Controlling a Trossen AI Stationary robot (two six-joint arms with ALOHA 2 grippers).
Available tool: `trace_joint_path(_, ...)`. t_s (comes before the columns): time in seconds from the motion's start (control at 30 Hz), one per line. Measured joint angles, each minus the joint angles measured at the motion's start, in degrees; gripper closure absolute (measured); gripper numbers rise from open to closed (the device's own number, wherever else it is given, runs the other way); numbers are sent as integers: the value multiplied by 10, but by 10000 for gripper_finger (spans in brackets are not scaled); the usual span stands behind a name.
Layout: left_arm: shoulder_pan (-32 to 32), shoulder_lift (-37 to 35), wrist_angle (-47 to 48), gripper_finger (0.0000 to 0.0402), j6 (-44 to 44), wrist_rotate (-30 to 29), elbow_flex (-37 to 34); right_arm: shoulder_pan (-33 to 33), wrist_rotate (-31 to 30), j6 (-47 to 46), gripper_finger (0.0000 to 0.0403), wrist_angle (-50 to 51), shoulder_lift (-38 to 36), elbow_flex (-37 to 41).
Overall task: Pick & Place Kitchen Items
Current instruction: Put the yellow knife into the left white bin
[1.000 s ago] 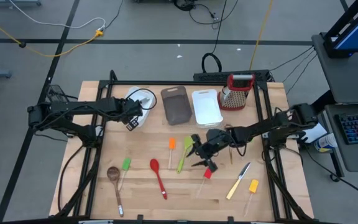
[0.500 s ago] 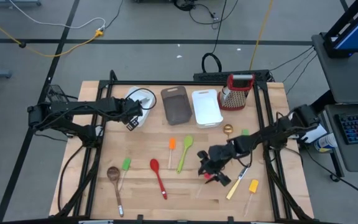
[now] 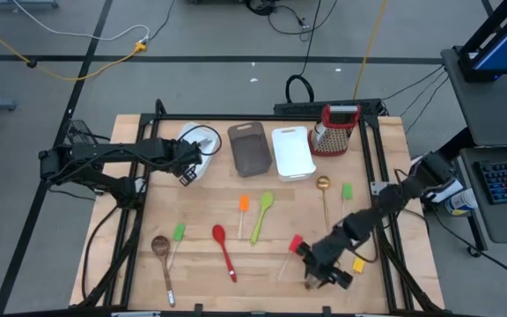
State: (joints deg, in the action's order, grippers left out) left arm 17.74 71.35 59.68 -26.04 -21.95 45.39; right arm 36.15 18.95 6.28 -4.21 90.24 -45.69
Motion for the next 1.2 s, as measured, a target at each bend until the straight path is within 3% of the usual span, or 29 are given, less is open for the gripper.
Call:
trace_joint_path(0.2, 0, 0, 0, 256, -3, 13, 0, 66, -145, 81, 193, 59, 0, 0)
trace_joint_path(0.5, 0, 0, -5, 256, -4, 14, 0, 86, -146, 18, 193, 79, 0, 1)
trace_joint_path(0.7, 0, 0, -33, 256, 2, 18, 0, 86, -147, -8, 193, 78, 0, 46)
trace_joint_path(1.0, 0, 0, -40, 256, 4, 17, 0, 86, -157, 11, 202, -122, -3, 163)
trace_joint_path(1.2, 0, 0, -40, 256, 4, 15, 0, 84, -160, 5, 259, -189, -2, 219)
